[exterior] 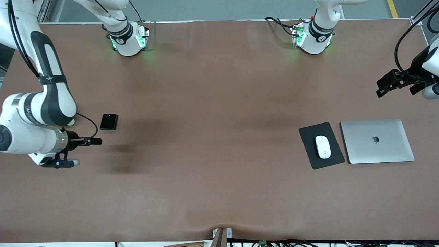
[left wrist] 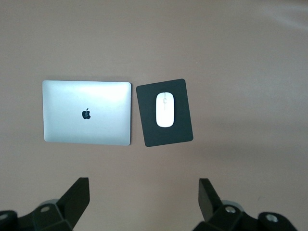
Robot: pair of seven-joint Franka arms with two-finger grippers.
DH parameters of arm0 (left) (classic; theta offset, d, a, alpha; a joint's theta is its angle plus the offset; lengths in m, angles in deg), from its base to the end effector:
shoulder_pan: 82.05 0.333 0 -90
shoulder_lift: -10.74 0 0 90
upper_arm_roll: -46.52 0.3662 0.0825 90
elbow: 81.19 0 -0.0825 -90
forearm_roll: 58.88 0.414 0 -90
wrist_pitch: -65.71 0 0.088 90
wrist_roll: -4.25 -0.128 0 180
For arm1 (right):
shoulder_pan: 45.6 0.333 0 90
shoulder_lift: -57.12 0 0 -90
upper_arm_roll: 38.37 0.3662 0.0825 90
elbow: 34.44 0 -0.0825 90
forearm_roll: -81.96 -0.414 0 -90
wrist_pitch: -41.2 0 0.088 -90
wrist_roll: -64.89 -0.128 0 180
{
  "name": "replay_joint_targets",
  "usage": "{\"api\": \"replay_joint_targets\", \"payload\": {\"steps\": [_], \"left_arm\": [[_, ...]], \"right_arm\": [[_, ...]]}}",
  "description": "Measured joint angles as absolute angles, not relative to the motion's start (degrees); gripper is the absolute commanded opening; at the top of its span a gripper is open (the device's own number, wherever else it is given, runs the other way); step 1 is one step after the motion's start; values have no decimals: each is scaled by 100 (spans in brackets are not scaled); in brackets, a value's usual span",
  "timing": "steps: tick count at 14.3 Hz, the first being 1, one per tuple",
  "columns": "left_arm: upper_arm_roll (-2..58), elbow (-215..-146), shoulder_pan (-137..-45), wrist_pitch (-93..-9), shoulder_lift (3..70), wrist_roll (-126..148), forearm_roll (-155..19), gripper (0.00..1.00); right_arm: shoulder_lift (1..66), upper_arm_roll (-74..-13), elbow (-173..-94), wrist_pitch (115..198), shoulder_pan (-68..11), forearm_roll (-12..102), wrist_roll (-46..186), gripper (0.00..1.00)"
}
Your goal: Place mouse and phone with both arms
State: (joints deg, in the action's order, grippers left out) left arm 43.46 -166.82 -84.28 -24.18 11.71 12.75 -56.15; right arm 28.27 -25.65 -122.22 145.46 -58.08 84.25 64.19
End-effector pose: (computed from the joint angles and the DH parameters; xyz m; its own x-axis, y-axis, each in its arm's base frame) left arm 0.5903 -0.0482 0.6821 0.9964 0.0562 0.0637 0.0586 -0.9976 -0.0376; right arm 0.7139 -0.0237 0.3651 0.9792 -0.0029 -0.2028 -0.0170 -0.9975 -0.0680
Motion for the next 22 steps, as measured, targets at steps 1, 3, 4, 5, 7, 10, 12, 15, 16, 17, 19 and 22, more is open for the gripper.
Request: {"api": "replay_joint_targets", "payload": {"steps": [1, 3, 4, 5, 7, 10, 12, 15, 16, 17, 19, 22], "left_arm": [[4346, -16682, -8428, -2425, 1171, 1275, -5615, 100], [4346, -16682, -8428, -2432, 1171, 1275, -5616, 100], [4346, -16682, -8428, -2433, 1171, 1275, -5616, 100], [4346, -16682, -8428, -2433, 1171, 1275, -5616, 100], [4346, -16682, -8428, -2433, 1171, 1275, -5616, 100], [4346, -16682, -8427, -2433, 1171, 1275, -5632, 100], [4346, -16682, -8428, -2434, 1171, 1275, -5634, 100], [4345, -16681, -8428, -2435, 1171, 1275, -5639, 100], [4346, -16681, -8428, -2436, 1171, 1275, -5642, 100], [4346, -16679, -8427, -2439, 1171, 1275, -5657, 100], [4351, -16676, -8417, -2444, 1171, 1275, -5776, 100], [4377, -16674, -8388, -2450, 1171, 1272, -5872, 100]], "right_arm": [[2828, -2561, -11937, 14304, -5738, 8425, 6419, 100], [2839, -2558, -11319, 13783, -5564, 8425, 6419, 100], [2846, -2557, -11035, 13525, -5501, 8425, 6418, 100], [2851, -2554, -10777, 13270, -5464, 8425, 6419, 100], [2855, -2547, -10255, 12718, -5394, 8425, 6420, 100], [2898, -2546, -9652, 12072, -5215, 8425, 6419, 100], [3062, -2542, -9511, 11965, -5082, 8425, 6410, 100], [3510, -2503, -9470, 11685, -4974, 8412, 6094, 100], [3663, -2453, -9469, 11493, -4967, 8400, 6012, 100], [3798, -2392, -9474, 11283, -4956, 8392, 5969, 100], [4078, -2295, -9612, 10979, -4921, 8390, 5923, 100], [4669, -2280, -10429, 11017, -4906, 8259, 5896, 100]]}}
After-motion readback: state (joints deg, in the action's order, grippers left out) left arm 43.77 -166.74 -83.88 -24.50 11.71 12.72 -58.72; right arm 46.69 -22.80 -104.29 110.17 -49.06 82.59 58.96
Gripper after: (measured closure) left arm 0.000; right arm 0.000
